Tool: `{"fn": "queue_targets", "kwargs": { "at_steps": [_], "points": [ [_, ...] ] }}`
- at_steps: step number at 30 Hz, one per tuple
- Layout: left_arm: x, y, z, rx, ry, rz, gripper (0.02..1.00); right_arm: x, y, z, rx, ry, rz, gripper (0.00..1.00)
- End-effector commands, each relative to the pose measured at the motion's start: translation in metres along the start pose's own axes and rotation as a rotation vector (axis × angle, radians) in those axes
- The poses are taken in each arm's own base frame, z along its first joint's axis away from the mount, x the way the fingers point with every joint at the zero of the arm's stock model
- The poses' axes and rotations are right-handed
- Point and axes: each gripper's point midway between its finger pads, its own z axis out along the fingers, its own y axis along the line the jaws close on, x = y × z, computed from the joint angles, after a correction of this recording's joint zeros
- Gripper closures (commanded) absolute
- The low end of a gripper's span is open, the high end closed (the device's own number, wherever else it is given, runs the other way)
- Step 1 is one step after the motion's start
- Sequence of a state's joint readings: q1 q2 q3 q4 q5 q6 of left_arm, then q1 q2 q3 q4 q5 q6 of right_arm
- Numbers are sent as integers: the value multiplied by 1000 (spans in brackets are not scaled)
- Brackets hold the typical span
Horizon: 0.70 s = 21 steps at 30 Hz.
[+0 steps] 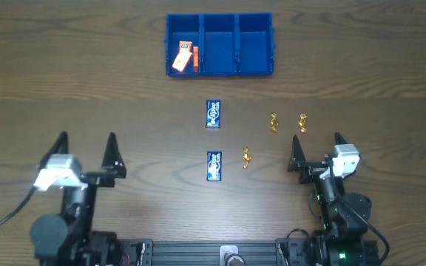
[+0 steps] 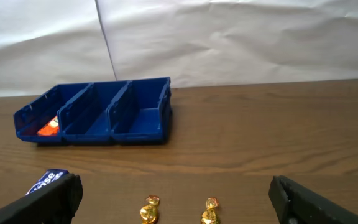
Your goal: Sort Candies Into Trays
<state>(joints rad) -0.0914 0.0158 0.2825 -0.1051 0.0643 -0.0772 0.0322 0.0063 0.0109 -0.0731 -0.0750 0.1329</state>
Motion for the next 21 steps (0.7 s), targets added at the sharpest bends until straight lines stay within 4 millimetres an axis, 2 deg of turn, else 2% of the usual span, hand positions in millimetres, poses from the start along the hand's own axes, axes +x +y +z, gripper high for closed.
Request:
{"fn": "queue_targets", "kwargs": {
  "at_steps": [1,5,9,16,21],
  "points": [
    [19,-6,8,56,-22,5,20,2,1,0,-7,4,0,3],
    [30,-4,14,62,-61,6,20,2,1,0,-6,3,-1,3],
    [49,-2,18,69,-69,-4,20,2,1,0,-6,3,-1,3],
    [71,1,19,53,24,-15,23,2,1,0,-7,3,0,3],
    [113,8,15,24,194,-23,20,2,1,0,-7,3,-1,3]
  ]
}}
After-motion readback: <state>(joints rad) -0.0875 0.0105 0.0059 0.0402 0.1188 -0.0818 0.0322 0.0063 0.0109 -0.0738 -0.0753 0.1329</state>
